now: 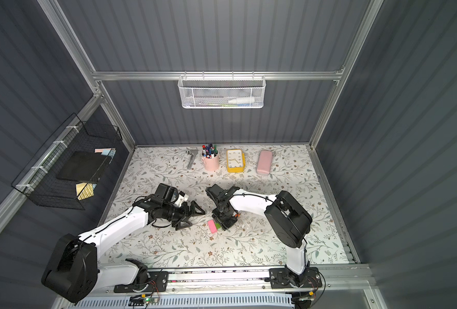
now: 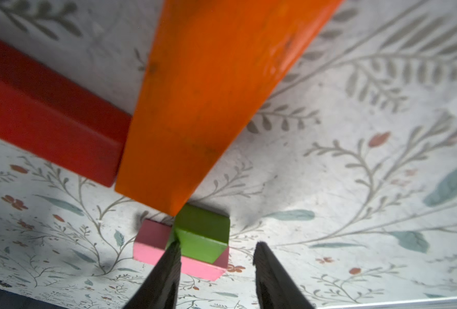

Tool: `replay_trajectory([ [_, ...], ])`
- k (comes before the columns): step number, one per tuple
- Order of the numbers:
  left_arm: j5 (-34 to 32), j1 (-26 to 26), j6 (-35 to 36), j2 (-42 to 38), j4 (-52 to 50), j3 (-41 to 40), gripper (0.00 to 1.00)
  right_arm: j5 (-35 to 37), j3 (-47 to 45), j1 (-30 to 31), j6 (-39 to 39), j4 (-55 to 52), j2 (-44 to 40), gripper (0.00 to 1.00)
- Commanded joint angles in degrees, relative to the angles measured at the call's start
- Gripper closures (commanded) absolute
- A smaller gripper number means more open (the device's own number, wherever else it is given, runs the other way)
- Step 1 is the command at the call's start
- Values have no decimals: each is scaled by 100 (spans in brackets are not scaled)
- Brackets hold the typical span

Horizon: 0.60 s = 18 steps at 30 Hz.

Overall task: Assemble the number 6 with building blocks
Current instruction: Pick up the building block from the center of the board.

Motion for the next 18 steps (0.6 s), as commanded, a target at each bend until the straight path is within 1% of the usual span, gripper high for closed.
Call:
replay_trajectory([
  [1, 76, 21, 225, 27, -207, 122, 1, 135, -52, 26, 556, -18, 17, 52],
  [18, 68, 24, 373, -14, -380, 201, 1, 231, -182, 35, 767, 240, 64, 52],
])
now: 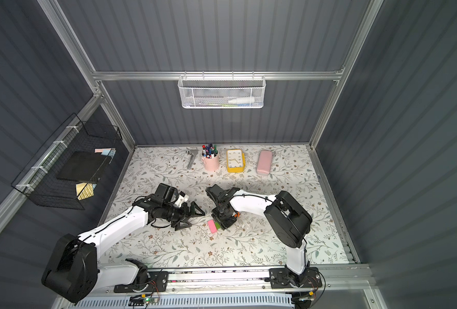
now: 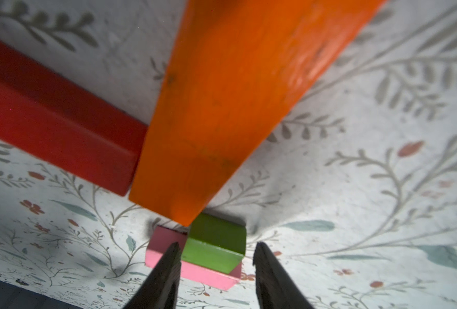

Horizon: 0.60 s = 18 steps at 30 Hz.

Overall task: Assemble the number 6 with building blocks
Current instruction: Pick up the building block from the center of the board.

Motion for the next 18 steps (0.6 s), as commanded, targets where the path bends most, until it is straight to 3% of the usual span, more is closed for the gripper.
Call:
replay_trajectory([
  [1, 56, 24, 182, -10, -182, 151, 1, 181, -56, 24, 611, -108, 68, 52],
  [18, 70, 21, 305, 19, -288, 208, 0, 185, 117, 50, 596, -200, 297, 56],
])
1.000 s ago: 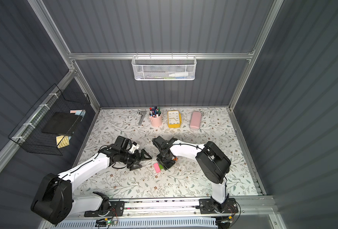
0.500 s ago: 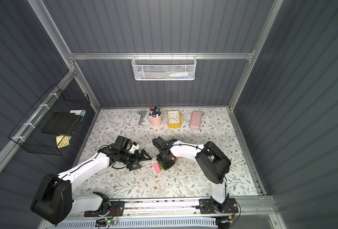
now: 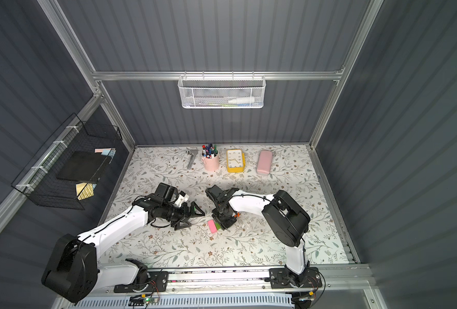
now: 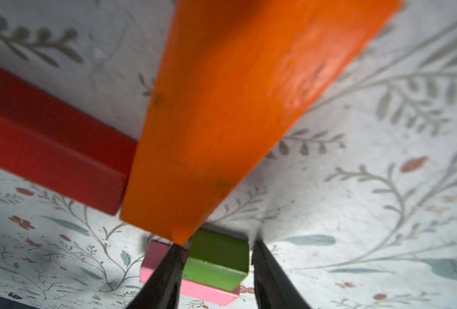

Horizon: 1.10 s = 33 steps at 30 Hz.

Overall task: Assemble the number 6 with building blocks
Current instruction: Pick up the building block from the center of the board.

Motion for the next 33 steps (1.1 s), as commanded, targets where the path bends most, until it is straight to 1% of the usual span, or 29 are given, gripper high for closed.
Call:
replay_trajectory([
  [1, 67, 21, 152, 27, -180, 155, 1, 132, 109, 35, 542, -195, 160, 58],
  [3, 63, 21, 160, 43, -180, 164, 1, 176, 154, 35, 515, -249, 158, 65],
  [4, 68, 24, 161, 45, -172, 164, 0, 173, 154, 35, 514, -257, 162, 66],
  [5, 67, 21, 162, 44, -177, 162, 1, 169, 150, 35, 507, -242, 158, 70],
  [7, 55, 26, 164, 45, -175, 151, 1, 146, 141, 40, 504, -239, 164, 72],
  [11, 42, 21, 152, 19, -171, 107, 1, 236, 158, 68, 470, -274, 64, 72],
  [18, -27, 21, 166, 5, -172, 43, 1, 405, 105, 206, 486, -571, -435, 72],
  [22, -101, 21, 161, -15, -171, -5, 1, 674, 185, 246, 475, -815, -819, 72],
  [24, -146, 21, 144, -25, -162, -8, 1, 952, 350, 245, 434, -1025, -968, 71],
  [26, -199, 22, 139, -47, -162, 8, 1, 1281, 517, 223, 299, -1281, -1053, 71],
  [29, -280, 21, 106, -34, -105, 23, 1, 1490, 657, 46, 25, -1567, -1092, 71],
  [33, -370, 21, 51, -19, -22, 50, 1, 1957, 840, -215, -767, -1751, -1107, 70],
])
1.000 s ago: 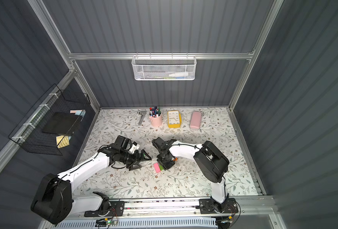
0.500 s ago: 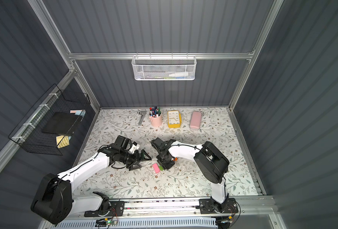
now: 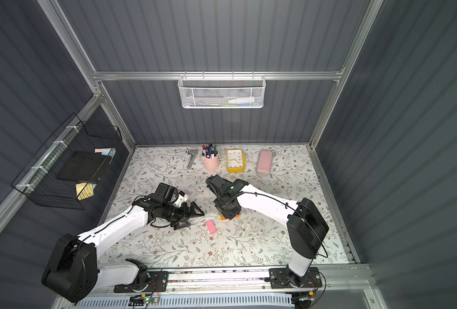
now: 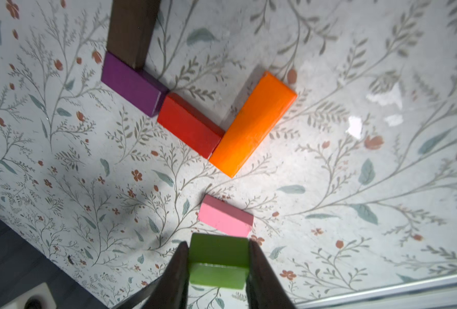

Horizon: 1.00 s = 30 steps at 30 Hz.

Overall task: Assemble the number 6 with building blocks
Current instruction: Pick up the building block from the center of the board, then assemble the building block at the center of the board.

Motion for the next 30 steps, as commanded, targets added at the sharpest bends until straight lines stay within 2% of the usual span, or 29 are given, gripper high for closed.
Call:
replay_trajectory([
  [1, -164, 21, 31, -17, -2, 54, 1, 703, 203, -230, -672, -595, 20, 70],
  [8, -262, 23, -25, 0, 129, 7, 1, 1072, 544, -762, -3165, -566, 177, 68],
  [10, -282, 21, -69, 1, 194, -33, 1, 924, 532, -859, -4073, -275, 138, 68],
  [14, -325, 21, -41, 112, 218, 30, 1, 504, 630, -1049, -5136, -200, 212, 66],
  [21, -333, 21, -13, 304, 288, 120, 0, 94, 383, -1166, -6260, 41, 295, 68],
  [30, -367, 21, 9, 402, 263, 216, 1, -96, 268, -1174, -6648, 264, 537, 66],
])
